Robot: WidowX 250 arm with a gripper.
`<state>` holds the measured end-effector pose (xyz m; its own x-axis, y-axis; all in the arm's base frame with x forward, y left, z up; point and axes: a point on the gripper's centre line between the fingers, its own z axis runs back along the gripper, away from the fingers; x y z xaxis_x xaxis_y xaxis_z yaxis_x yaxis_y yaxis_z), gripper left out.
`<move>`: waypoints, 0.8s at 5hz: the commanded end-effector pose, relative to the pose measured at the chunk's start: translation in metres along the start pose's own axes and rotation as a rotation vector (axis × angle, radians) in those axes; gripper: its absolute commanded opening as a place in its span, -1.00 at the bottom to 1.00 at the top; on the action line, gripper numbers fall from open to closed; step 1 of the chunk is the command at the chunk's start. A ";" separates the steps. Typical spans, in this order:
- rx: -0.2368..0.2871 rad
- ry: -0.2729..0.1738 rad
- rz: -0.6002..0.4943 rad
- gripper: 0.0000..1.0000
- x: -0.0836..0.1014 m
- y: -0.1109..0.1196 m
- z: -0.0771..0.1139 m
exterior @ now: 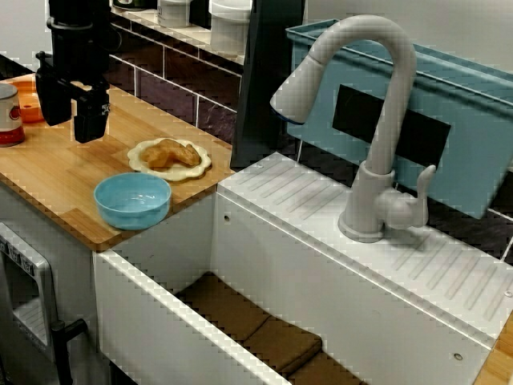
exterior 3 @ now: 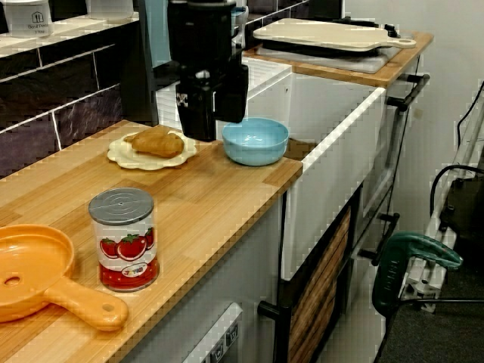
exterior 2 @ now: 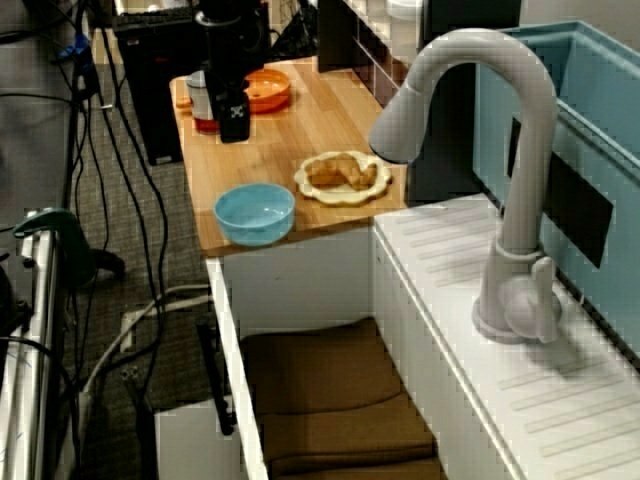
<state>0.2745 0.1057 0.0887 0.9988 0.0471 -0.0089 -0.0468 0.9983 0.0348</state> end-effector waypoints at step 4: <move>0.023 -0.095 0.005 1.00 -0.027 -0.047 0.023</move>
<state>0.2597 0.0512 0.0892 0.9974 0.0539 0.0474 -0.0562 0.9972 0.0492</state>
